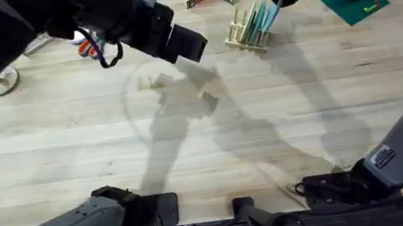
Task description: Pick up the plates from the table one by one and place each into a slot on the dish rack.
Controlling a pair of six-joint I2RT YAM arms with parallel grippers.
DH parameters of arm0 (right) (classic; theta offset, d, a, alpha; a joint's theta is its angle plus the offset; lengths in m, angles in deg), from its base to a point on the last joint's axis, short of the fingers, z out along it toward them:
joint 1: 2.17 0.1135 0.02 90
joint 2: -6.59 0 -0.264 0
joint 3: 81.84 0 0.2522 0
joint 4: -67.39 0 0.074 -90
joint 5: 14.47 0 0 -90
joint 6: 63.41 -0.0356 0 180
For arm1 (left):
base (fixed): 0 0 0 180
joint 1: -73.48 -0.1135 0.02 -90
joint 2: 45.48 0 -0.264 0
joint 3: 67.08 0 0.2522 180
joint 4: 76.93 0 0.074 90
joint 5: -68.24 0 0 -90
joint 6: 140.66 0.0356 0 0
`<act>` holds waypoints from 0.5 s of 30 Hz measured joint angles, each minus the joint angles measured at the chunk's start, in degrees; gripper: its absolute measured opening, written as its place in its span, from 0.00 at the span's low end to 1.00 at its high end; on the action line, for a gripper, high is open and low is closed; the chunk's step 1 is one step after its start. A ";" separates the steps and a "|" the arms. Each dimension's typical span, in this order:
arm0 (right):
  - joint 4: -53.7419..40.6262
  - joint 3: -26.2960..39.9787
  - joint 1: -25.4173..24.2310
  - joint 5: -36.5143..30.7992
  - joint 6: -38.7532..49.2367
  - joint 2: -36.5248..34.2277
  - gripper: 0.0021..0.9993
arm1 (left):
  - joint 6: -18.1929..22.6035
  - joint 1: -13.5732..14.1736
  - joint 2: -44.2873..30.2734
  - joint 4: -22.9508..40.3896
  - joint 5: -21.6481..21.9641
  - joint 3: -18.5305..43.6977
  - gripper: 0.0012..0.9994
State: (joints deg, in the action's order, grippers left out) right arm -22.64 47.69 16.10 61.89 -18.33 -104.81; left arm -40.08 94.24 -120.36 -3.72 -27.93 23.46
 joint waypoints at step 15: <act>7.75 -6.38 -2.24 2.94 3.82 0.00 0.03 | -0.01 0.00 -0.01 -0.03 0.00 0.00 0.99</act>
State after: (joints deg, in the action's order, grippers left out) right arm -14.88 41.31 13.87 64.83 -14.51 -104.81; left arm -40.10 94.24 -120.37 -3.75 -27.93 23.46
